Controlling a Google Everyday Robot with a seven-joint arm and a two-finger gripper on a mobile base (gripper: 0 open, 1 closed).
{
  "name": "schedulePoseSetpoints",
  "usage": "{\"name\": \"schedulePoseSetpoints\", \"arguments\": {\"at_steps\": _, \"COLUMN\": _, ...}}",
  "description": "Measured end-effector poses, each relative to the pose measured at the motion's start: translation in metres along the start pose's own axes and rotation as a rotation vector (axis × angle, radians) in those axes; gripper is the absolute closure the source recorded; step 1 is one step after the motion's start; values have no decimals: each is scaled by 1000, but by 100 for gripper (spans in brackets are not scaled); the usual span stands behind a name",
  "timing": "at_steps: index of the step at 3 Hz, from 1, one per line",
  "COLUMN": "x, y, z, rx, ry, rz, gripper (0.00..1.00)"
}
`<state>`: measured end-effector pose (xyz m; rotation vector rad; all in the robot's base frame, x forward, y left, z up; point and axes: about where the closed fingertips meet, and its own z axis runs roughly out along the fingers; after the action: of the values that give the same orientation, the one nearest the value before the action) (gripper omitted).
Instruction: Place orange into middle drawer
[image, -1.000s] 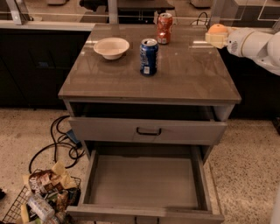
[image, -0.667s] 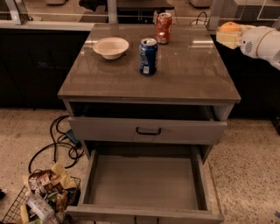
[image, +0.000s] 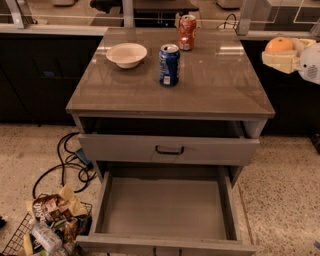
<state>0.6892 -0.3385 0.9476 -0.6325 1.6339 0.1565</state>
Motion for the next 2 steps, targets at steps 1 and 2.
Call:
{"name": "schedulePoseSetpoints", "arguments": {"at_steps": 1, "x": 15, "y": 38, "z": -31, "rx": -73, "ry": -17, "rz": -8, "gripper": 100}}
{"name": "schedulePoseSetpoints", "arguments": {"at_steps": 2, "x": 21, "y": 81, "z": -41, "rx": -144, "ry": -41, "rz": -6, "gripper": 100}}
